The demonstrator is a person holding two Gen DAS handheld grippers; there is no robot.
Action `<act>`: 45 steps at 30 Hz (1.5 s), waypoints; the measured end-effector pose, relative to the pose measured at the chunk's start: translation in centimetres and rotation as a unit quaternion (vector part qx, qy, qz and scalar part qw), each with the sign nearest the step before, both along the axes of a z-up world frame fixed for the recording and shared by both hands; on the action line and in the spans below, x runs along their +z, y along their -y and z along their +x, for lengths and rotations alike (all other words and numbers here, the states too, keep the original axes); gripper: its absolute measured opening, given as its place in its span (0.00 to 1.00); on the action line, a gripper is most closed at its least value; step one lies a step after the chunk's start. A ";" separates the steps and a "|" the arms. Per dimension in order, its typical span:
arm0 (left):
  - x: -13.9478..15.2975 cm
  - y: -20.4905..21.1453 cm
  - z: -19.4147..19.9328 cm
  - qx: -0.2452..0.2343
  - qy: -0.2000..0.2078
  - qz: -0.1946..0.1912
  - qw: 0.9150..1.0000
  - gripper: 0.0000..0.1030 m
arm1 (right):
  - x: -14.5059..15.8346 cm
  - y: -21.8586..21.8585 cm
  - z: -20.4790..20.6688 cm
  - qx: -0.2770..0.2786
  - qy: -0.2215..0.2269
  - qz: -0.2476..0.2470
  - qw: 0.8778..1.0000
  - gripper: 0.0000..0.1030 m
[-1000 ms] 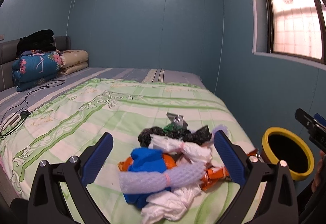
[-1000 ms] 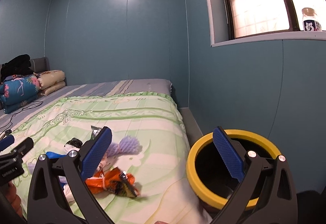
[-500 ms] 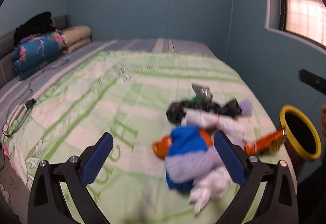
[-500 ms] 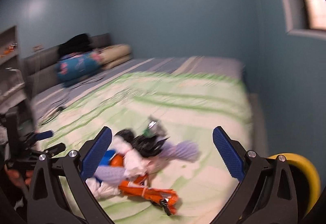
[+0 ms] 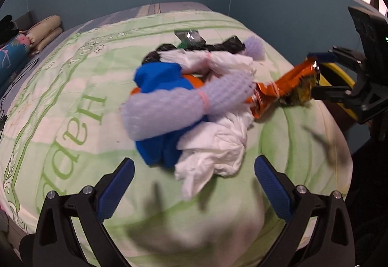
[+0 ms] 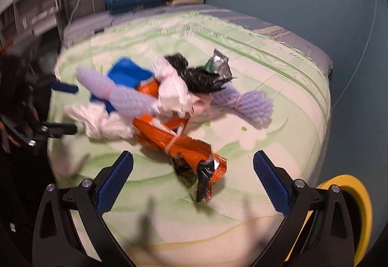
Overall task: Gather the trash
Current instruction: 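Lower the right tool to the orange wrapper while the left tool approaches the white tissue, then close the right tool on the orange wrapper while the left tool grasps the white tissue, then carry the orange wrapper and white tissue over the yellow-rimmed bin with both tools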
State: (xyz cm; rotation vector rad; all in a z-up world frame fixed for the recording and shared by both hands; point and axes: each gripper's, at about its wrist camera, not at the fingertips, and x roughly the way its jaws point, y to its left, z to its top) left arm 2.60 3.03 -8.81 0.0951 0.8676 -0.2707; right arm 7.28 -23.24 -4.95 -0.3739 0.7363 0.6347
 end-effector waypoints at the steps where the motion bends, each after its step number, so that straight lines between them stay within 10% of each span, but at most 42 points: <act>1: -0.1 0.1 0.1 -0.002 -0.005 -0.002 1.000 0.93 | -0.3 -0.1 0.3 -0.002 -0.004 -0.001 1.000 0.92; 12: -0.8 2.1 1.1 -0.026 0.006 -0.003 1.000 0.91 | -2.0 -0.7 2.1 -0.003 -0.036 -0.006 0.999 0.90; 27: -1.3 2.4 0.9 -0.040 0.005 -0.017 0.999 0.32 | -3.0 -2.0 2.1 -0.020 -0.043 -0.035 0.998 0.39; 30: -0.8 2.2 0.7 -0.045 0.008 -0.034 0.998 0.28 | -2.6 -1.7 2.0 -0.028 -0.046 -0.029 0.998 0.11; 45: 3.6 2.0 -2.2 -0.072 0.055 -0.094 0.991 0.25 | 3.1 1.7 0.8 -0.065 -0.033 0.082 0.994 0.12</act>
